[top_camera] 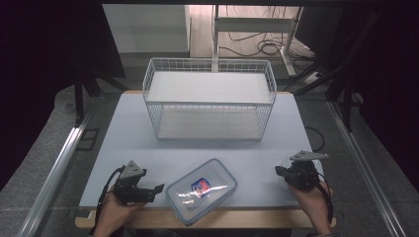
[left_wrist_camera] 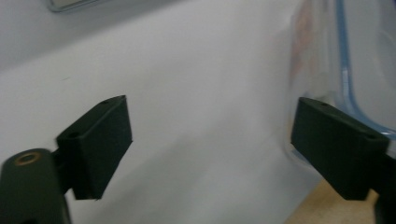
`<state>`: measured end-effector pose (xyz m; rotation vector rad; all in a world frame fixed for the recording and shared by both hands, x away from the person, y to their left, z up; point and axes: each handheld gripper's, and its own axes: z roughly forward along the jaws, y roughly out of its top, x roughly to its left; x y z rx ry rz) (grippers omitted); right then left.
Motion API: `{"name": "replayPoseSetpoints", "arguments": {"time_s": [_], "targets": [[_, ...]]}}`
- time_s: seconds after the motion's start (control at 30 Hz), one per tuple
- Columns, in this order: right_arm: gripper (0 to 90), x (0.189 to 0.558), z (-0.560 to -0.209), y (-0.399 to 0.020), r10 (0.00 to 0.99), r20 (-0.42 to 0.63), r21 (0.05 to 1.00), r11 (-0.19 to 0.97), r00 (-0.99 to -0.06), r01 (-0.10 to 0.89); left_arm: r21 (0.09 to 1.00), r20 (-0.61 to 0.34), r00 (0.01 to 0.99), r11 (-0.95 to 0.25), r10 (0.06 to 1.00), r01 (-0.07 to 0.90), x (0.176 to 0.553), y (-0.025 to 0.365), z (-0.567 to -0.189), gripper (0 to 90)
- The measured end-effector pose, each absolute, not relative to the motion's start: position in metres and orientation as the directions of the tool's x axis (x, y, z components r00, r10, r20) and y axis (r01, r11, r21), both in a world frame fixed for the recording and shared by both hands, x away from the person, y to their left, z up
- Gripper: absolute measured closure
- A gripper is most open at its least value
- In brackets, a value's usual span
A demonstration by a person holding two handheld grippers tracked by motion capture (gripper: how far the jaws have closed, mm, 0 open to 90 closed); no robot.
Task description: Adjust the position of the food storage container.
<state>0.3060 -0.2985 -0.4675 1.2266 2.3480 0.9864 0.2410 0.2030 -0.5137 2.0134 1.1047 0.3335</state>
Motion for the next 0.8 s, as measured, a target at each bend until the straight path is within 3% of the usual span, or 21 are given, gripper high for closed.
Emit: {"name": "replayPoseSetpoints", "arguments": {"time_s": [0.1, 0.27, 0.37, 0.43, 0.8], "targets": [[89.2, 0.303, -0.466, -0.294, 0.806, 0.019, 0.707, 0.408, -0.592, 0.578, 0.758, -0.165, 0.62, -0.303, 0.767, 0.577, 0.234, 0.201, -0.508, 32.5], [89.0, 0.298, -0.464, -0.281, 0.778, 0.019, 0.721, 0.424, -0.628, 0.548, 0.763, -0.155, 0.646, -0.325, 0.747, 0.559, 0.216, 0.195, -0.502, 70.5], [89.1, 0.295, -0.465, -0.271, 0.755, 0.029, 0.72, 0.438, -0.655, 0.538, 0.757, -0.163, 0.664, -0.34, 0.73, 0.559, 0.205, 0.194, -0.502, 86.0], [89.1, 0.293, -0.465, -0.267, 0.746, 0.037, 0.72, 0.441, -0.665, 0.536, 0.75, -0.174, 0.668, -0.343, 0.724, 0.566, 0.202, 0.194, -0.503, 90.0], [89.5, 0.284, -0.482, -0.23, 0.646, 0.096, 0.685, 0.509, -0.757, 0.521, 0.679, -0.226, 0.733, -0.435, 0.642, 0.591, 0.185, 0.166, -0.514, 90.0]]}}
